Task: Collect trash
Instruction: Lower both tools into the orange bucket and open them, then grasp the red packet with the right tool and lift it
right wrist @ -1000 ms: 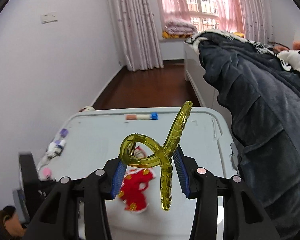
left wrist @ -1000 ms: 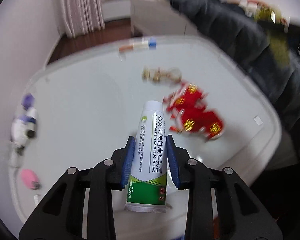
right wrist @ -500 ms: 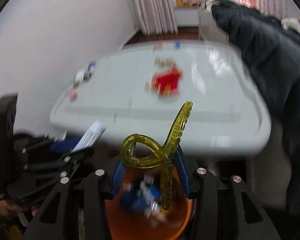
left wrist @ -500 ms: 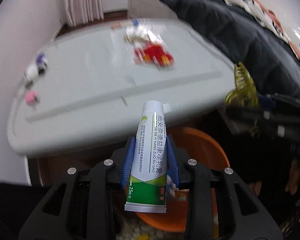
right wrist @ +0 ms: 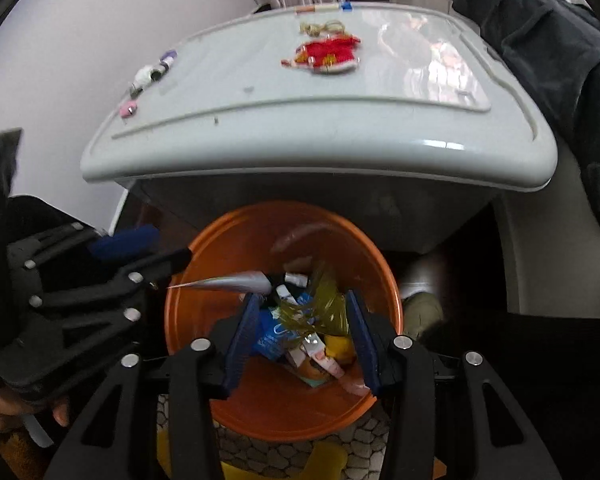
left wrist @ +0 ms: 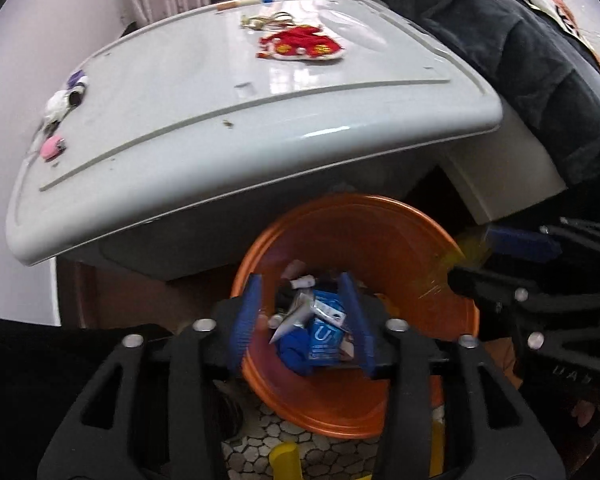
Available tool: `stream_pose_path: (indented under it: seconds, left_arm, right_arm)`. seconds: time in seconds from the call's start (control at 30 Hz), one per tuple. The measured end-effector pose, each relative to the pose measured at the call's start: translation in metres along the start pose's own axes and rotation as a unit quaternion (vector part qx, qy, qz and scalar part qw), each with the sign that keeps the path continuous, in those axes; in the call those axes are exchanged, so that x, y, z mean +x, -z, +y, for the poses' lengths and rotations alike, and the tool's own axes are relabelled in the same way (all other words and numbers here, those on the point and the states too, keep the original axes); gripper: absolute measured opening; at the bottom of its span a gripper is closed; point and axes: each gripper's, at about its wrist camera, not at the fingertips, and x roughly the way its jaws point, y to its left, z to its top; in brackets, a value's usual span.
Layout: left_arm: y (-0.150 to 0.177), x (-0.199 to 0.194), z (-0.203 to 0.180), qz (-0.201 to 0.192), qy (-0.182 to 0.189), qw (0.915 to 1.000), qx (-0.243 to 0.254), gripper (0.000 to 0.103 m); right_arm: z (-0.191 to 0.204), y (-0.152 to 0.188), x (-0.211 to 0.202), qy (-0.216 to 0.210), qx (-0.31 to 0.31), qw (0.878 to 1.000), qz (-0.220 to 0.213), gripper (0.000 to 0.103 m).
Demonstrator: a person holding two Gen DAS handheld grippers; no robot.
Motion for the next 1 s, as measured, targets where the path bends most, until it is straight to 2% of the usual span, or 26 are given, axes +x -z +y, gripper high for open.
stream_pose_path:
  seconds: [0.03, 0.07, 0.17, 0.23, 0.6, 0.77, 0.87, 0.93, 1.0]
  left_arm:
    - [-0.001, -0.001, 0.002, 0.001, -0.008, 0.9999, -0.007, 0.062]
    - [-0.001, -0.002, 0.004, 0.001, -0.012, 0.9998, -0.013, 0.070]
    - [-0.004, -0.002, 0.008, 0.004, -0.027, 0.9993, -0.025, 0.076]
    - [-0.007, -0.002, 0.010, 0.007, -0.038, 0.9988, -0.029, 0.078]
    - [-0.025, -0.027, 0.023, -0.050, -0.074, 0.9955, -0.033, 0.078]
    - [-0.033, -0.027, 0.029, -0.055, -0.074, 0.9950, -0.038, 0.078]
    - [-0.043, -0.025, 0.037, -0.059, -0.067, 0.9950, -0.043, 0.078]
    - [-0.058, -0.027, 0.045, -0.072, -0.065, 0.9940, -0.051, 0.078]
    - [-0.079, -0.030, 0.055, -0.091, -0.054, 0.9924, -0.063, 0.078]
  right_arm:
    - [-0.001, 0.002, 0.002, 0.003, 0.001, 1.000, 0.004, 0.071]
    - [-0.002, 0.002, 0.004, 0.006, 0.003, 1.000, 0.008, 0.076]
    - [-0.008, 0.002, 0.004, 0.006, 0.016, 1.000, 0.008, 0.079]
    - [-0.011, 0.002, 0.003, 0.006, 0.023, 1.000, 0.008, 0.086]
    - [-0.004, -0.002, 0.007, 0.007, 0.012, 1.000, 0.006, 0.089]
    - [0.000, -0.006, 0.008, 0.008, 0.007, 1.000, 0.008, 0.089]
    - [0.003, -0.021, 0.001, 0.011, -0.010, 1.000, -0.006, 0.089]
    - [0.005, -0.047, -0.013, 0.026, -0.035, 0.998, -0.034, 0.091]
    - [0.006, -0.077, -0.024, 0.038, -0.053, 0.996, -0.060, 0.097]
